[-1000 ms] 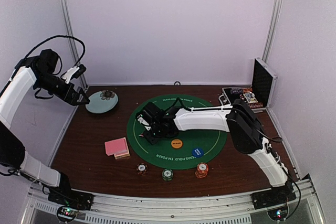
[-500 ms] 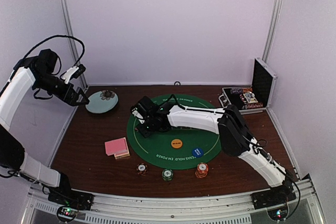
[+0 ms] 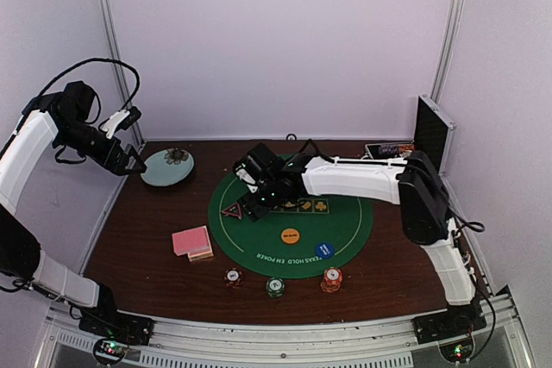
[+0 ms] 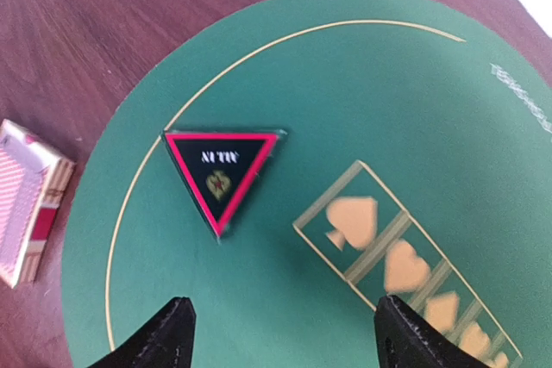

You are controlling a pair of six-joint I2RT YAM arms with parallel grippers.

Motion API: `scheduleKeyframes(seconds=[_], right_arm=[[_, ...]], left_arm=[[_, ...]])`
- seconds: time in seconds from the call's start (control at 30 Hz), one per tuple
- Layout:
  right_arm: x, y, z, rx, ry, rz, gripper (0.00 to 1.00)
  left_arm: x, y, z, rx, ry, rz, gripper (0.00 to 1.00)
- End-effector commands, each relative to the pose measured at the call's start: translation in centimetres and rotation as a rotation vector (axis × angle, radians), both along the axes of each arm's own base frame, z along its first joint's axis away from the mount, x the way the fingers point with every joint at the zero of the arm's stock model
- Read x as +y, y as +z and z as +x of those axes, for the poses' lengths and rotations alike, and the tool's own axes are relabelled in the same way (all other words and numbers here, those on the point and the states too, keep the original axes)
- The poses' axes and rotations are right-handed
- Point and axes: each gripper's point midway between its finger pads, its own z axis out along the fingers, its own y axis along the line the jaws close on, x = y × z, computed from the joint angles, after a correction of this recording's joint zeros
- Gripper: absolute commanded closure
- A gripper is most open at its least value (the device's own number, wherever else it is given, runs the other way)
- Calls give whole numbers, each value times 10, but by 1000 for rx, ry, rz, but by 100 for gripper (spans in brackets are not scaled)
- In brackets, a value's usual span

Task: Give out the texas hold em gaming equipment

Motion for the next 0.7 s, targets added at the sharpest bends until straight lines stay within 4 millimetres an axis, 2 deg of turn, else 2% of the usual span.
scheduleKeyframes(seconds=[0.0,0.1,0.27,0.47,0.67], right_arm=[[-43,41,-10,-45,-119,27,25],[-70,26,-29,-10,-161,-10,25],[-97,7,-60,22,-173,-96,25],[-109,-17,-79,71,-190,-127,27],[-107,-35,-78,90,-216,-132,36]], left_arm=[[-3,13,-4,-41,-23,-8,2],[-3,12,-5,-35,-27,-11,2],[-5,13,-5,-36,-33,-21,2],[-8,18,-4,-41,-41,-42,2],[-9,19,-3,-41,-39,-52,2]])
